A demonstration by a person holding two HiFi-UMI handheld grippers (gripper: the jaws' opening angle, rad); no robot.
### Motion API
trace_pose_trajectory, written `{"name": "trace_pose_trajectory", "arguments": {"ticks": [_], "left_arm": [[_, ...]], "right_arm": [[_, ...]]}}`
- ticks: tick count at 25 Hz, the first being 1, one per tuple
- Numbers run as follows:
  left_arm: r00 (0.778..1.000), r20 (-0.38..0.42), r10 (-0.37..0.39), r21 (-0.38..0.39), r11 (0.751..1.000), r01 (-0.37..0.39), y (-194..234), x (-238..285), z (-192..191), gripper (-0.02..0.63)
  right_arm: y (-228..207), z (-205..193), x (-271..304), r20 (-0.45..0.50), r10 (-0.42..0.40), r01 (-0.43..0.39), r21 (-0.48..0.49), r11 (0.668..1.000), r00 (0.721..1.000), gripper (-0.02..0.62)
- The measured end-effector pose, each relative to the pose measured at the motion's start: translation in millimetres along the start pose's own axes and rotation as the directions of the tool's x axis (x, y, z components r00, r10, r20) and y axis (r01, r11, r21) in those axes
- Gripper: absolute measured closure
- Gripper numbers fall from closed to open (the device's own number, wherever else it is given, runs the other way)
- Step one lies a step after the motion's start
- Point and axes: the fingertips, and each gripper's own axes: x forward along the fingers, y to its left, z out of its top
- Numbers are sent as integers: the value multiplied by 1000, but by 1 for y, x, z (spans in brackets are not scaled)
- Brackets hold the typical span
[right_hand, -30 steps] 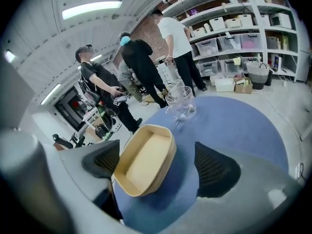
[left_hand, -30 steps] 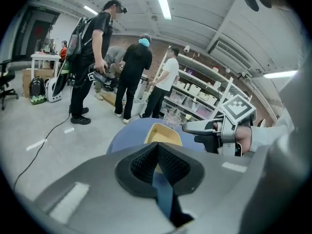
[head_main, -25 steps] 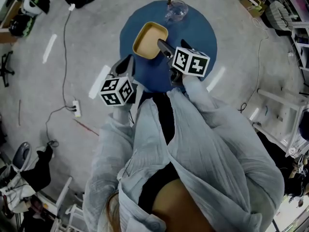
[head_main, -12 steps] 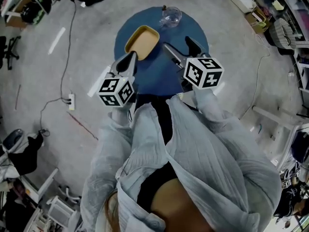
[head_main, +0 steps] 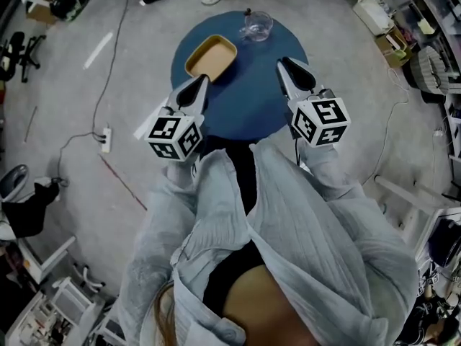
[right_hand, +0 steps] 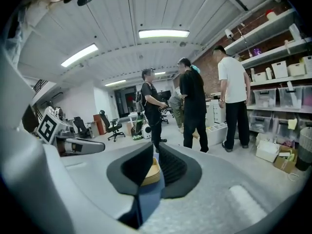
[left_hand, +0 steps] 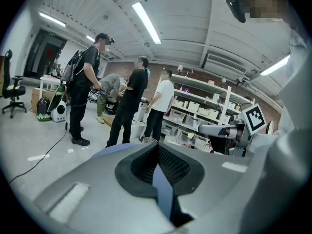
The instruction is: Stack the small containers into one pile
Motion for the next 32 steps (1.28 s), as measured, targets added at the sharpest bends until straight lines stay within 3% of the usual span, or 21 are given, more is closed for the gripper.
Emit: {"name": "trace_pose_trajectory", "arguments": {"ticks": [2, 17, 32], "left_arm": [[1000, 3, 4, -1, 1000, -4, -5, -3, -5, 594], [998, 19, 52, -36, 998, -51, -48, -21, -46, 593], [999, 3, 47, -23, 999, -46, -65, -19, -56, 593]], "right_arm": [[-1, -4, -6, 8, 11, -11, -2, 1000, 1000, 594], [2, -49, -40, -78, 102, -105, -37, 994, 992, 594], [-9, -59, -60, -80, 85, -86, -12, 996, 993, 594]]}}
